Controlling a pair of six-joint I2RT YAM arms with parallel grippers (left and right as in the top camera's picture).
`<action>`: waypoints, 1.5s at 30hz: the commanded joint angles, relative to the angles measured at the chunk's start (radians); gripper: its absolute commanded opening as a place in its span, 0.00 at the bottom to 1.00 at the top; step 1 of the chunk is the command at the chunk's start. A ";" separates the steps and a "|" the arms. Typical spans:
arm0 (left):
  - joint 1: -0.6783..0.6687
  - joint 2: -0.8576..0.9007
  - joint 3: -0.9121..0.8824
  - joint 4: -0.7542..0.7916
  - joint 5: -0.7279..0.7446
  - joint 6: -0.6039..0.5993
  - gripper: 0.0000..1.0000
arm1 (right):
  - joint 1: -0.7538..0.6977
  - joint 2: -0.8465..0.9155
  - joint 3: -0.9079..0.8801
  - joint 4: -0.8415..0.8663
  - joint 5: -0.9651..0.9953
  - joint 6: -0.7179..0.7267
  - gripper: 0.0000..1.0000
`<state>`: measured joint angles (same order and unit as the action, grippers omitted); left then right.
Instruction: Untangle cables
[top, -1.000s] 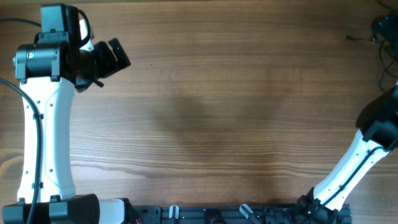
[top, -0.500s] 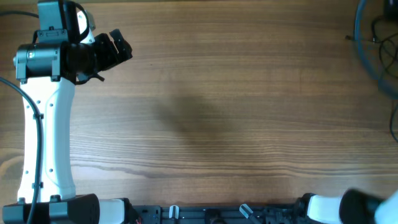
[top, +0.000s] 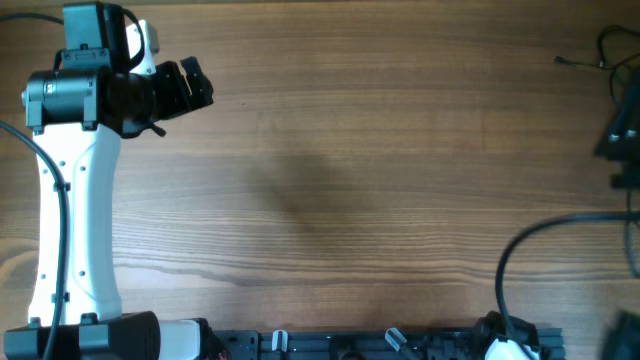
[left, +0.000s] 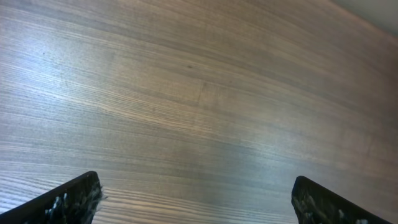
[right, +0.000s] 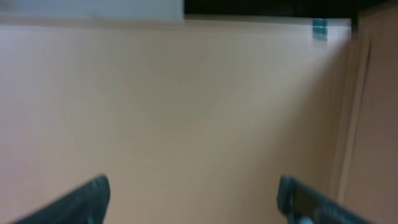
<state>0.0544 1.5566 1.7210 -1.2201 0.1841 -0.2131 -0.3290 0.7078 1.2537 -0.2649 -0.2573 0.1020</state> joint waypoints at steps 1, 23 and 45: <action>0.002 -0.010 0.006 -0.014 -0.002 0.036 1.00 | 0.000 -0.063 -0.333 0.160 0.269 0.241 1.00; 0.002 -0.010 0.006 -0.121 -0.002 0.046 1.00 | 0.001 -0.666 -0.760 0.042 -0.303 0.084 0.81; 0.002 -0.010 0.006 -0.141 -0.003 0.053 1.00 | 0.221 -0.595 -1.154 0.010 0.234 0.266 1.00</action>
<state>0.0544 1.5566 1.7210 -1.3750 0.1837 -0.1837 -0.1120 0.0750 0.0990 -0.2611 -0.0429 0.3527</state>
